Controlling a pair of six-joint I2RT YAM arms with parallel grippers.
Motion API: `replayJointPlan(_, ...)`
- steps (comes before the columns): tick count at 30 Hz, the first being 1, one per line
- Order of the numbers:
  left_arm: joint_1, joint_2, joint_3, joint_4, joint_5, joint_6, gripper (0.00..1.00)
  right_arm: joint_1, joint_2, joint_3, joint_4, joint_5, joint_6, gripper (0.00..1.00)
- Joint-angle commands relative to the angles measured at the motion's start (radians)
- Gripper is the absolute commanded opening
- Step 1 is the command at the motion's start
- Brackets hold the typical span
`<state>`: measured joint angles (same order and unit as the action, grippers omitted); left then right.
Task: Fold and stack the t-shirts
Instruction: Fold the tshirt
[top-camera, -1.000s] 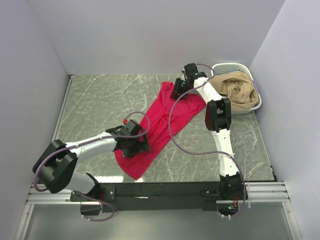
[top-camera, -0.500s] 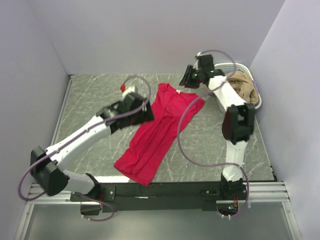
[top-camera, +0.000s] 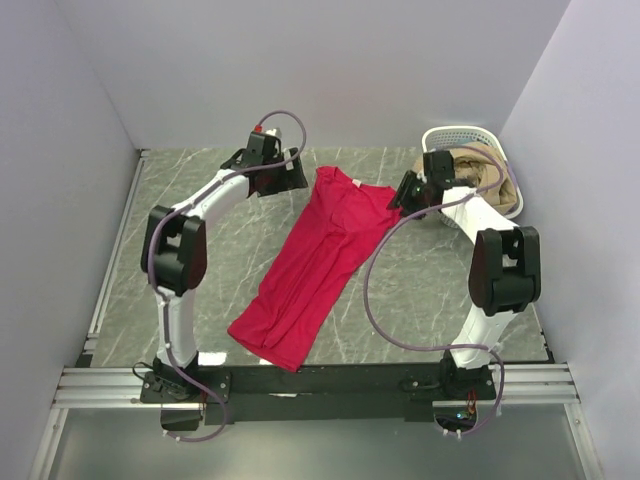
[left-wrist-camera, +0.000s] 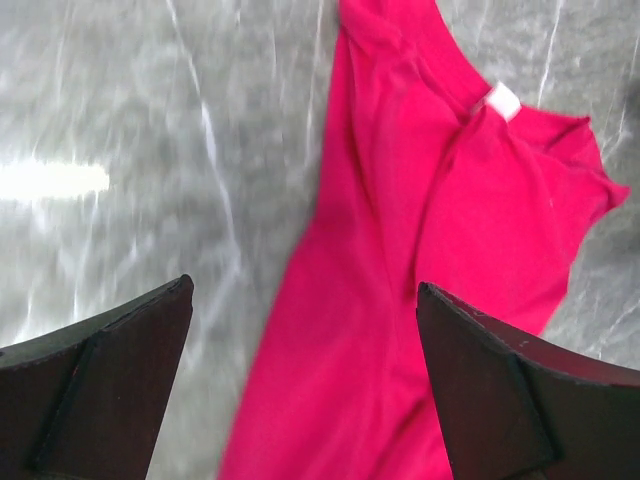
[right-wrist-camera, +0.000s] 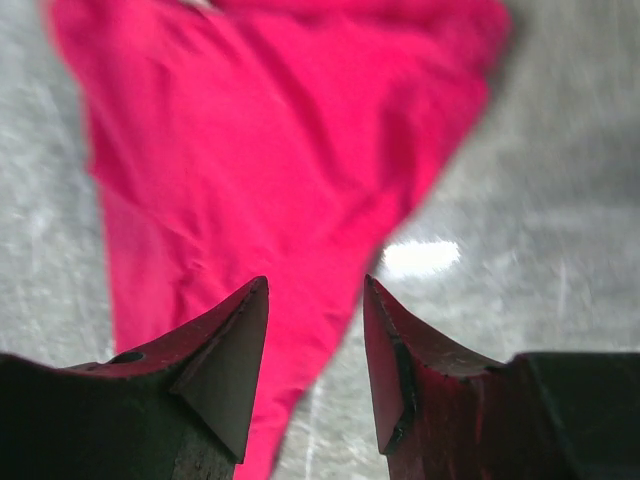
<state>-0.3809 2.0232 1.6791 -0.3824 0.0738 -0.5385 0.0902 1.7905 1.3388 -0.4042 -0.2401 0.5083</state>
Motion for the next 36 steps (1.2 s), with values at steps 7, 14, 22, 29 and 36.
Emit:
replayJointPlan(7, 0.089, 0.305, 0.324, 0.175, 0.405, 0.051, 0.99, -0.037, -0.003, -0.052, 0.06, 0.022, 0.036, 0.51)
replayJointPlan(14, 0.099, 0.468, 0.436, 0.226, 0.558, 0.008, 0.99, -0.046, 0.098, -0.021, 0.076, 0.019, 0.055, 0.51)
replayJointPlan(22, 0.1, 0.557, 0.513, 0.249, 0.592, -0.001, 0.99, -0.047, 0.185, 0.02, 0.084, 0.036, 0.075, 0.54)
replayJointPlan(29, 0.108, 0.664, 0.607, 0.318, 0.684, -0.09, 0.99, -0.046, 0.289, 0.111, 0.067, 0.004, 0.079, 0.56)
replayJointPlan(36, 0.111, 0.775, 0.628, 0.488, 0.814, -0.267, 0.99, -0.027, 0.38, 0.27, -0.002, -0.016, 0.053, 0.55)
